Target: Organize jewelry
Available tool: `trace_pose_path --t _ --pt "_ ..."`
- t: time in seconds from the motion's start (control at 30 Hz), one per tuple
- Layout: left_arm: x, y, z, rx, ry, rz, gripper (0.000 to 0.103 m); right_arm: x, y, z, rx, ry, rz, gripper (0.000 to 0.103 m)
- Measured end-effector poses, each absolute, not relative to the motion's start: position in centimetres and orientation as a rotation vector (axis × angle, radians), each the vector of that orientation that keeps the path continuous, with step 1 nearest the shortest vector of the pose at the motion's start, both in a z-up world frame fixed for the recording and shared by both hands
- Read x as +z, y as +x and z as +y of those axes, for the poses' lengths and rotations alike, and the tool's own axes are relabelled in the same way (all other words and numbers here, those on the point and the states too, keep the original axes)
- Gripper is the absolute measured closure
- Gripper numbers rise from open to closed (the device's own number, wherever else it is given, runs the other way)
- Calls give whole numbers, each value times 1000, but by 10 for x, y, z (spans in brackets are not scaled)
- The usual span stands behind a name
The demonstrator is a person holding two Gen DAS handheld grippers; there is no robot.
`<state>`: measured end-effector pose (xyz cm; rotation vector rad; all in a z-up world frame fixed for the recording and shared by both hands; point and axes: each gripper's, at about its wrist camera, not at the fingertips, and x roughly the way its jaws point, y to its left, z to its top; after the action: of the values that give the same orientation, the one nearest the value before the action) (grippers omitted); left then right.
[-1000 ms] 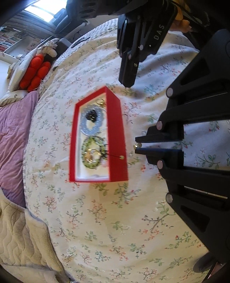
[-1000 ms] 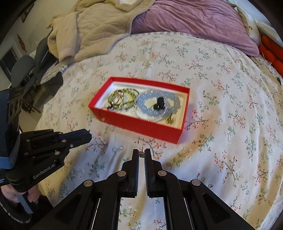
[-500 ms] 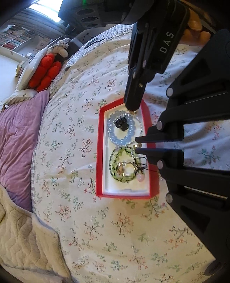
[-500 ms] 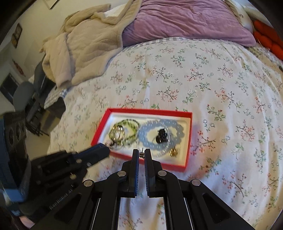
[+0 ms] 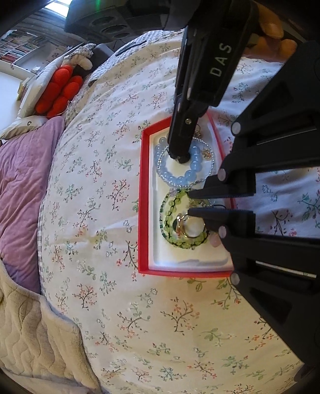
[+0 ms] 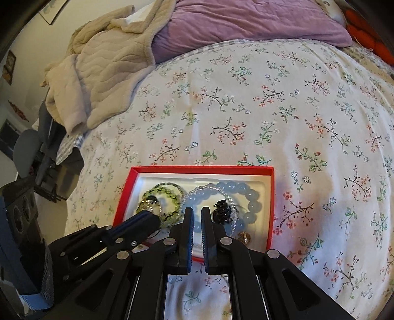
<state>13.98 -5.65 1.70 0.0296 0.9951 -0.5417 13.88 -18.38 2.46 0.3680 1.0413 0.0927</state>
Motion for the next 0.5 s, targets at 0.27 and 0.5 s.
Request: trace_pose_path --t 0.27,0.5 --pt "25 131 -58 -540 73 975 68 33 133 -193 89 382 1042 92" --pt "35 111 -55 -530 120 948 47 47 113 -201 80 355 1021 87"
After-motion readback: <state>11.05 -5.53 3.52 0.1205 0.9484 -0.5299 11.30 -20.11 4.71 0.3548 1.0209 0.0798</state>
